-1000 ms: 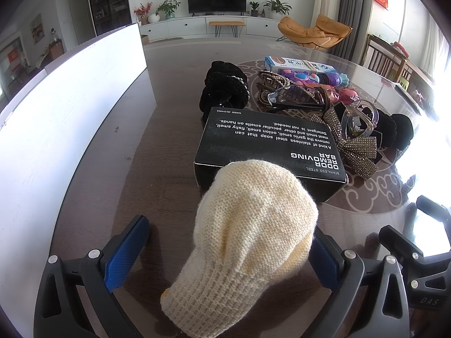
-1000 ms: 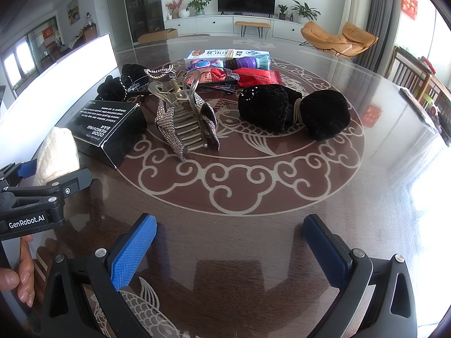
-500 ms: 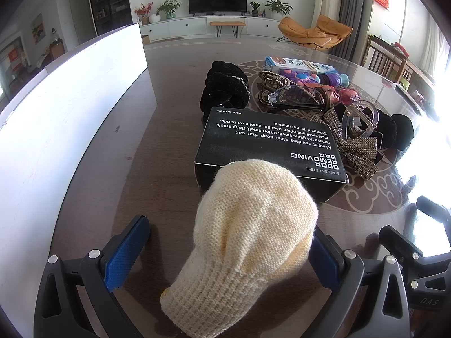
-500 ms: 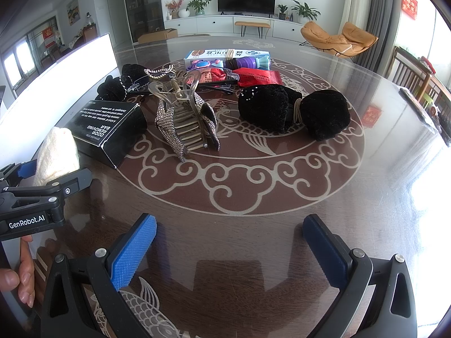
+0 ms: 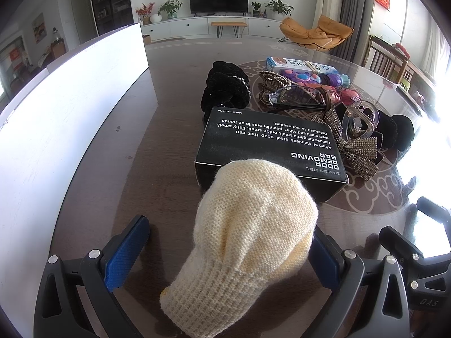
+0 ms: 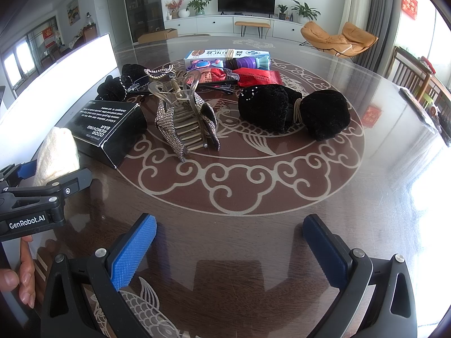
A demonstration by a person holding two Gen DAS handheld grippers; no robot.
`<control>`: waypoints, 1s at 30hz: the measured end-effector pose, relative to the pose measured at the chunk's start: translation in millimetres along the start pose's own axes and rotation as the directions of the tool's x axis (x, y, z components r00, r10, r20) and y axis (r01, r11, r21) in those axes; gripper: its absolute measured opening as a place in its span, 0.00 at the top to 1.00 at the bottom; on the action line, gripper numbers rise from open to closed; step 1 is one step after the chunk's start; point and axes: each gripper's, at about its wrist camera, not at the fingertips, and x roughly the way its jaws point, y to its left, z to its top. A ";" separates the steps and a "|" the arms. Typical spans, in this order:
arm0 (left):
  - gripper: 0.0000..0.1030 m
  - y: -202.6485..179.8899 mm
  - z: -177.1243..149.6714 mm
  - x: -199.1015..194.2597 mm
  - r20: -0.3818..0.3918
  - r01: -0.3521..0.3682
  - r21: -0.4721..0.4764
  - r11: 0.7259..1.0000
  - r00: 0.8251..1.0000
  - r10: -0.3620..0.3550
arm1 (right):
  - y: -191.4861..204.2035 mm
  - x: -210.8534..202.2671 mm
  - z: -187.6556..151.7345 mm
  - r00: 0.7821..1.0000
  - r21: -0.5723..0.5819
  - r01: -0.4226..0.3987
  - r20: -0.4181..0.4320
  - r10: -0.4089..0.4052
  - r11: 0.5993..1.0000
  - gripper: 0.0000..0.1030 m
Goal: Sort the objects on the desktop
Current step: 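Hold the cream knitted glove in the left gripper above the table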
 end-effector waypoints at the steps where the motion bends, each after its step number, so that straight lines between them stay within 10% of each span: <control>1: 0.00 0.2 -0.9 -0.6 0.001 0.002 -0.001 1.000 1.000 -0.002 | 0.0 0.0 0.0 1.000 0.000 0.000 0.000 0.000 1.000 0.00; 30: 0.00 -1.2 -1.9 -1.4 0.005 0.001 -0.004 1.000 1.000 -0.001 | -0.1 -0.1 -0.1 1.000 0.000 0.000 0.001 0.000 1.000 0.00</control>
